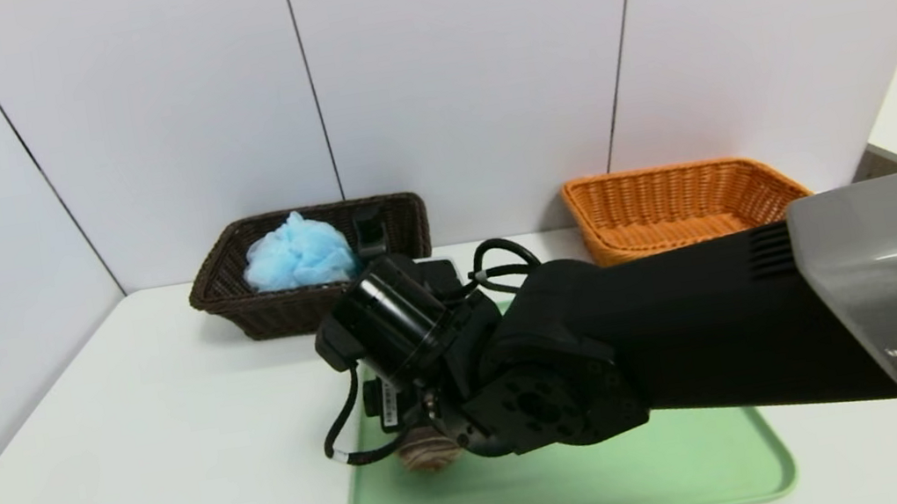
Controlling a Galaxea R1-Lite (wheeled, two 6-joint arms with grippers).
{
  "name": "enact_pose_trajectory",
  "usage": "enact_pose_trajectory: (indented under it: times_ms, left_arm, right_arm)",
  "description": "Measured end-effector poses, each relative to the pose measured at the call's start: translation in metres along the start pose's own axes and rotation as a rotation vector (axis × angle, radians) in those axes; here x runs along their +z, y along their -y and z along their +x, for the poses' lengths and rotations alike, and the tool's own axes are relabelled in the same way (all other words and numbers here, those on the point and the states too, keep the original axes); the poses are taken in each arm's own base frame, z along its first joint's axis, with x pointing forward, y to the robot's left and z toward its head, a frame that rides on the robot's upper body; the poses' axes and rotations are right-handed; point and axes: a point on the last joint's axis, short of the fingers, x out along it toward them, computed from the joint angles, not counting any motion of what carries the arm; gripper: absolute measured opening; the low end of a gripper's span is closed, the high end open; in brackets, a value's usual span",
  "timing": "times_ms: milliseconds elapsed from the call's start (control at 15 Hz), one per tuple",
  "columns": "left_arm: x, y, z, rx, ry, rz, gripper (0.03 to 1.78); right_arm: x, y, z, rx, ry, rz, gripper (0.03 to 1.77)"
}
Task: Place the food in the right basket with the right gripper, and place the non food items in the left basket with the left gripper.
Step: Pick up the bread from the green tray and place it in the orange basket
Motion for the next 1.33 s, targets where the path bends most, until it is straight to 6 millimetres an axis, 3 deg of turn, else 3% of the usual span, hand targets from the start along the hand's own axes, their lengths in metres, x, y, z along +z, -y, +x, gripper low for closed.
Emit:
enact_pose_trajectory:
  times_ms: [533, 733, 1000, 1133, 1333]
  left_arm:
    - [0.0, 0.0, 0.0, 0.0, 0.0, 0.0, 1.69]
    - [0.0, 0.0, 0.0, 0.0, 0.0, 0.0, 1.69]
    - [0.0, 0.0, 0.0, 0.0, 0.0, 0.0, 1.69]
    - [0.0, 0.0, 0.0, 0.0, 0.0, 0.0, 1.69]
    - [0.0, 0.0, 0.0, 0.0, 0.0, 0.0, 1.69]
  right_arm:
    - [-0.011, -0.004, 0.022, -0.026, -0.024, -0.015, 1.69]
    - [-0.011, -0.002, 0.026, -0.039, -0.029, -0.017, 1.18]
    - [-0.014, 0.001, 0.029, -0.055, -0.047, -0.024, 0.76]
    - [-0.012, 0.001, 0.026, -0.052, -0.044, -0.022, 0.15]
    - [0.001, 0.004, 0.012, -0.037, -0.017, 0.0, 0.15]
